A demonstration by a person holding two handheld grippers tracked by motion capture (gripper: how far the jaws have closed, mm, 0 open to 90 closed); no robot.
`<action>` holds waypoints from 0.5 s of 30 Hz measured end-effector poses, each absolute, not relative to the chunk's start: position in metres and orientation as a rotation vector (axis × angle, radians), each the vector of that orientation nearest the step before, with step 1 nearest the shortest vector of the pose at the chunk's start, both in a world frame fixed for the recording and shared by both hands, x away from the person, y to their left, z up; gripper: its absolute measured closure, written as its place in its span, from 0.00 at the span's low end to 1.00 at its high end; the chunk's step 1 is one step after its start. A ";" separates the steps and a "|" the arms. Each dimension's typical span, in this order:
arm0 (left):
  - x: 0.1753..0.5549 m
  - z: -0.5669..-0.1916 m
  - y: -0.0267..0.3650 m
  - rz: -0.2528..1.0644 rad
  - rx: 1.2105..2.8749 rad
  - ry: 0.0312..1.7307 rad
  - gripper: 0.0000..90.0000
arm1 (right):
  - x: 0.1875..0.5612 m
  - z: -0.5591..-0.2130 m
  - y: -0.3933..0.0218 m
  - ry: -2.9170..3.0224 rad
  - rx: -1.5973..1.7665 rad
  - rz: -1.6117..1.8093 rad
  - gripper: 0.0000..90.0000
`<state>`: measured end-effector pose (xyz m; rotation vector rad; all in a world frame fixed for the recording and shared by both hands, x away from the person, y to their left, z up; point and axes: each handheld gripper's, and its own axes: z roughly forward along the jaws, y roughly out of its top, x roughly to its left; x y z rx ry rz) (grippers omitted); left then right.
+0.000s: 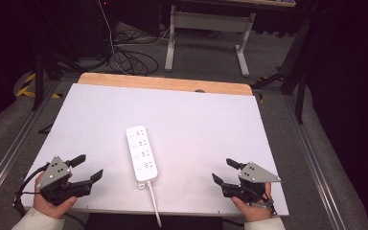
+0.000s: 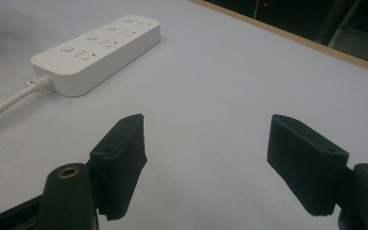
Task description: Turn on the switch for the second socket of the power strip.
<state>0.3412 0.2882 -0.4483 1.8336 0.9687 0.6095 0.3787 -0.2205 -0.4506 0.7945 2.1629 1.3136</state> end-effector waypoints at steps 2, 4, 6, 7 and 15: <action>0.341 -0.447 0.289 0.607 1.841 0.966 0.25 | 0.379 -0.451 -0.221 2.163 0.795 1.315 0.33; 0.342 -0.447 0.289 0.608 1.844 0.964 0.27 | 0.379 -0.451 -0.220 2.165 0.793 1.314 0.33; 0.341 -0.447 0.288 0.619 1.846 0.965 0.28 | 0.379 -0.451 -0.220 2.163 0.794 1.315 0.33; 0.341 -0.446 0.287 0.638 1.860 0.957 0.29 | 0.379 -0.451 -0.220 2.163 0.794 1.315 0.33; 0.343 -0.441 0.284 0.608 1.881 0.947 0.27 | 0.379 -0.451 -0.221 2.161 0.801 1.318 0.33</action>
